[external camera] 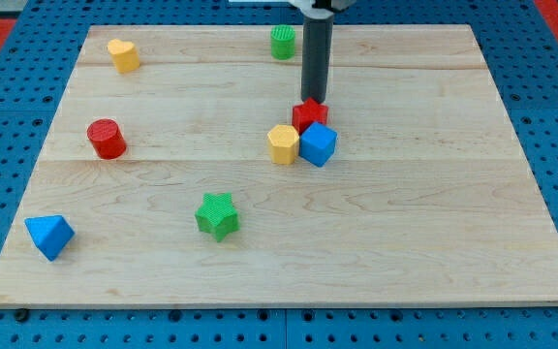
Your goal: Slide the green circle towards the center of the board
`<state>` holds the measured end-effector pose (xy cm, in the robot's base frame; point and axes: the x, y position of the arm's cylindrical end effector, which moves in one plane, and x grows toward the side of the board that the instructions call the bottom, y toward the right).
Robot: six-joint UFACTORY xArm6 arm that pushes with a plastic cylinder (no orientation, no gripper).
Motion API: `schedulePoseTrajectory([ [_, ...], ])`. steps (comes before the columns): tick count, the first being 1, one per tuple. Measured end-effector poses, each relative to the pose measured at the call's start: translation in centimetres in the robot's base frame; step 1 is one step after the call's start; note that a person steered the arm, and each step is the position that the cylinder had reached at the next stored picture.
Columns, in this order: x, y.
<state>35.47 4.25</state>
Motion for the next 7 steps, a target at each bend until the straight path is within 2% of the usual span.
schedulePoseTrajectory([
  [4,-0.4,-0.9],
  [5,-4.9,-3.1],
  [7,-6.3,2.2],
])
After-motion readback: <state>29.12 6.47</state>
